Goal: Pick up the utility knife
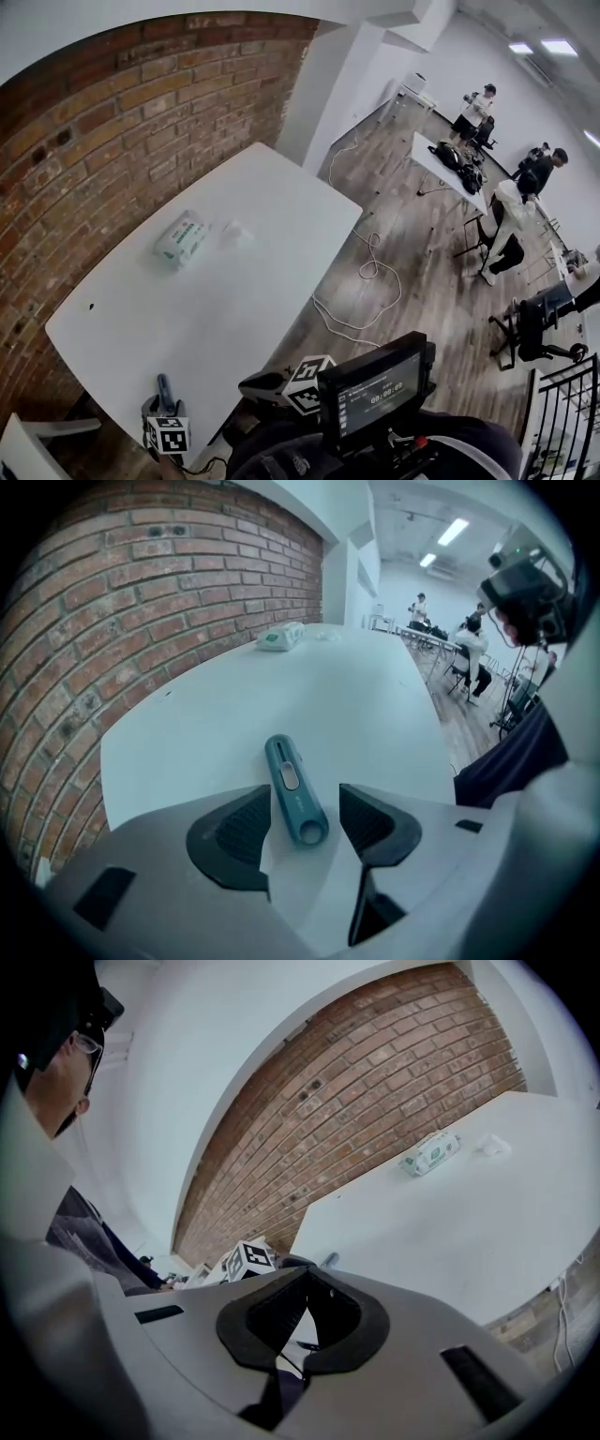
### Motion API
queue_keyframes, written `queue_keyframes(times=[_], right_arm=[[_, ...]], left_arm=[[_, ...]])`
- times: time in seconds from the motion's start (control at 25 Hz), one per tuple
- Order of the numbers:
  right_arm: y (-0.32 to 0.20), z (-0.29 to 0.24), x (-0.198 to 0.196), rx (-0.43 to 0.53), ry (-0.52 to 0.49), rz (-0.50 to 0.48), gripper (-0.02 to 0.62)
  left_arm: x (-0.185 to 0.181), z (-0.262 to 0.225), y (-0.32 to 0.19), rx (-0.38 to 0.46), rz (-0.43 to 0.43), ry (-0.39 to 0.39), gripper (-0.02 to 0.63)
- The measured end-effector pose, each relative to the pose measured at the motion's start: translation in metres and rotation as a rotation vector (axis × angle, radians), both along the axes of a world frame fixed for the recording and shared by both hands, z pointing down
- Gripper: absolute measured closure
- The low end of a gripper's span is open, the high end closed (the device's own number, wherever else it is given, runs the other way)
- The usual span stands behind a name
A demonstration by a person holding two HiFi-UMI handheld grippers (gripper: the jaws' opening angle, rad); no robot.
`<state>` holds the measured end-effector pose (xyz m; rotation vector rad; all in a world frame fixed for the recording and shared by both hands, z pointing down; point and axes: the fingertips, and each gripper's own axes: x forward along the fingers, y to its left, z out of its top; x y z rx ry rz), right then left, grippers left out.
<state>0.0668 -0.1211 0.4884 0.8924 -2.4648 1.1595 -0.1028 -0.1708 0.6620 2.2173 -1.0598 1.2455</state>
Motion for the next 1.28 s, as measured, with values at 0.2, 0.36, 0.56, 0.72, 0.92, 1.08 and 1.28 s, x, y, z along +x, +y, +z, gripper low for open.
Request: queue_keyframes(times=[0.2,0.36,0.56,0.72,0.92,1.08,1.28], right_arm=[[0.003,-0.003,-0.005,0.001,0.015,-0.002,0.595],[0.011,-0.005,-0.003,0.002,0.011,0.004,0.595],[0.023,-0.006,0.000,0.006,0.001,0.015,0.595],[0.033,-0.007,0.001,0.010,-0.005,0.022,0.595],[0.042,-0.017,0.022,0.015,-0.019,0.047,0.595],[0.030,-0.021,0.039,-0.026,-0.058,0.082,0.595],[0.017,0.000,0.002,-0.086,-0.110,0.031,0.595]], left_arm=[[-0.001,0.006,-0.004,-0.002,-0.018,0.040,0.383],[-0.004,0.013,0.006,-0.026,-0.037,0.099,0.416],[0.004,0.010,-0.004,-0.022,0.022,0.101,0.436],[0.000,0.007,0.010,-0.027,0.030,0.093,0.450],[0.028,-0.003,0.024,0.012,0.030,0.089,0.463],[0.051,-0.024,0.015,0.037,0.021,0.132,0.468],[0.029,-0.034,0.013,0.046,-0.006,0.147,0.472]])
